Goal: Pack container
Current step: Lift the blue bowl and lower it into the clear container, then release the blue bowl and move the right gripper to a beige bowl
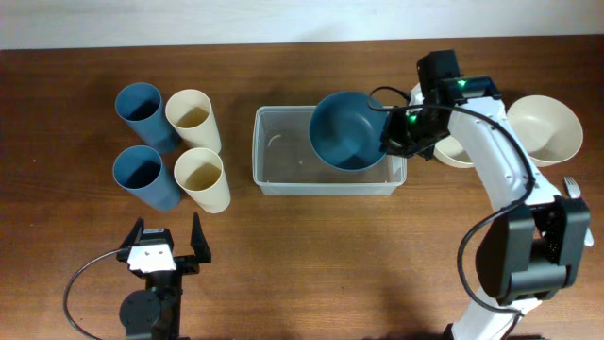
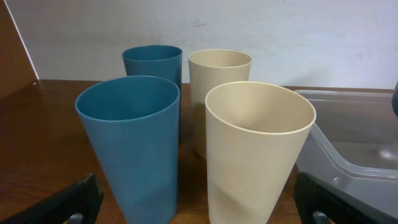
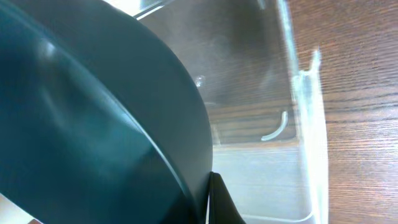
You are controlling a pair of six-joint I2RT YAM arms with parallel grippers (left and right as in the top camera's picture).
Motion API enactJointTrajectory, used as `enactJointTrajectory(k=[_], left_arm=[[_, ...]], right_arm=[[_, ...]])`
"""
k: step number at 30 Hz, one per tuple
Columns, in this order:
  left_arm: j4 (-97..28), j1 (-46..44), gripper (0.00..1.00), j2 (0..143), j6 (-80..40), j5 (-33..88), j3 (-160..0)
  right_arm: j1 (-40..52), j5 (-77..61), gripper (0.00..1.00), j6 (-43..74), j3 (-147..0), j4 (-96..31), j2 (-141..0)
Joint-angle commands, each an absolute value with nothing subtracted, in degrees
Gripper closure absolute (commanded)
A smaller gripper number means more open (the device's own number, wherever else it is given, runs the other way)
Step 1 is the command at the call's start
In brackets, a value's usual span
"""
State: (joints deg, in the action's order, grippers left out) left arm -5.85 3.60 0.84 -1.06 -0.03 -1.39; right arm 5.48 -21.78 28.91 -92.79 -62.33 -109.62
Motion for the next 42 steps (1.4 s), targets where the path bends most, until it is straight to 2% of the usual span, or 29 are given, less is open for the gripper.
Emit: enactJointTrajectory(k=[1, 11, 18, 20, 24, 28, 30, 33, 35, 36, 39, 42], left_arm=[[-5.85, 3.46, 0.0, 0.4, -0.16, -0.38, -1.1], [-5.85, 3.46, 0.0, 0.4, -0.16, -0.38, -1.1], [-5.85, 3.46, 0.0, 0.4, -0.16, -0.38, -1.1], [-5.85, 3.46, 0.0, 0.4, -0.16, -0.38, -1.1], [-5.85, 3.46, 0.0, 0.4, -0.16, -0.38, -1.1], [-5.85, 3.46, 0.0, 0.4, -0.16, -0.38, -1.1], [-5.85, 3.46, 0.0, 0.4, -0.16, -0.38, -1.1], [-5.85, 3.46, 0.0, 0.4, -0.16, -0.38, -1.1], [-5.85, 3.46, 0.0, 0.4, -0.16, -0.38, -1.1], [-5.85, 3.46, 0.0, 0.4, -0.16, -0.38, -1.1], [-5.85, 3.46, 0.0, 0.4, -0.16, -0.36, -1.1], [-5.85, 3.46, 0.0, 0.4, -0.16, -0.38, -1.1]], right_arm=[[5.89, -17.78, 0.96, 28.8, -93.21, -62.61, -111.42], [6.04, -17.3, 0.95, 28.32, -93.19, -59.07, -114.87], [6.04, -17.78, 0.85, 28.32, -93.19, -58.39, -114.91], [6.04, -18.83, 0.79, 28.32, -93.19, -58.41, -114.91], [6.04, -21.08, 0.79, 28.34, -93.67, -58.39, -114.89], [5.91, -21.85, 0.73, 28.32, -97.62, -60.51, -114.37], [5.21, -21.19, 0.63, 28.1, -102.59, -64.07, -113.97], [2.92, -14.28, 0.41, 28.27, -112.6, -73.97, -113.82], [0.71, -7.35, 0.2, 30.57, -118.72, -81.19, -113.82], [-0.75, -3.49, 0.01, 31.64, -121.62, -84.99, -113.82], [-6.0, 5.76, 0.01, 35.86, -126.52, -94.19, -113.82], [-11.33, 7.14, 0.01, 37.69, -125.12, -97.27, -113.84]])
